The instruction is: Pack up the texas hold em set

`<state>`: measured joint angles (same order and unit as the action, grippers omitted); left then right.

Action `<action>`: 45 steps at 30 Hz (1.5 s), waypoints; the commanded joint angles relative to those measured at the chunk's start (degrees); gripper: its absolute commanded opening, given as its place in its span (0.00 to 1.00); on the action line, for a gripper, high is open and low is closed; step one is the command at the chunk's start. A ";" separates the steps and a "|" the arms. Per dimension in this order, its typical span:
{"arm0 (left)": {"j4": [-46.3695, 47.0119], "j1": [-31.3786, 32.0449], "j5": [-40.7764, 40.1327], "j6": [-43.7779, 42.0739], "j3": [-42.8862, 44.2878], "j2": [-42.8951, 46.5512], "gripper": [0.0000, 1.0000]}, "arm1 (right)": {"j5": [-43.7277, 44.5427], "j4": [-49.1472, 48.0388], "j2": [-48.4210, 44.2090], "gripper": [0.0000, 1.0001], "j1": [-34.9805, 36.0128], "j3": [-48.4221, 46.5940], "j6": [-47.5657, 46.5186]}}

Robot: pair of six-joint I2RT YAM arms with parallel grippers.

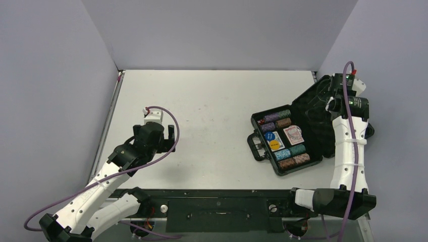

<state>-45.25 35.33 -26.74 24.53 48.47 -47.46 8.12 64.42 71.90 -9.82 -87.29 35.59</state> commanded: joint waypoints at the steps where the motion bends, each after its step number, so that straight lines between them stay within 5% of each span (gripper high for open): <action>1: 0.87 0.26 0.54 -0.89 1.89 0.00 0.96 | -3.65 1.91 2.11 0.51 -4.14 -4.43 -2.67; 16: 0.78 0.53 0.61 -1.02 1.80 0.53 0.96 | -5.88 2.23 8.12 0.37 -13.09 -16.52 -0.74; 32: 0.58 1.49 0.51 -0.97 2.08 0.63 0.96 | -3.37 2.35 17.90 0.06 -22.78 -24.80 -2.27; 45: 0.12 2.37 0.30 -0.82 2.36 0.49 0.96 | 0.60 -2.93 22.64 0.00 -23.51 -24.66 0.83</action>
<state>-45.30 37.41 -26.35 24.14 48.58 -47.31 5.87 65.63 93.73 -32.97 -111.22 35.35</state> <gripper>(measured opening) 0.964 0.002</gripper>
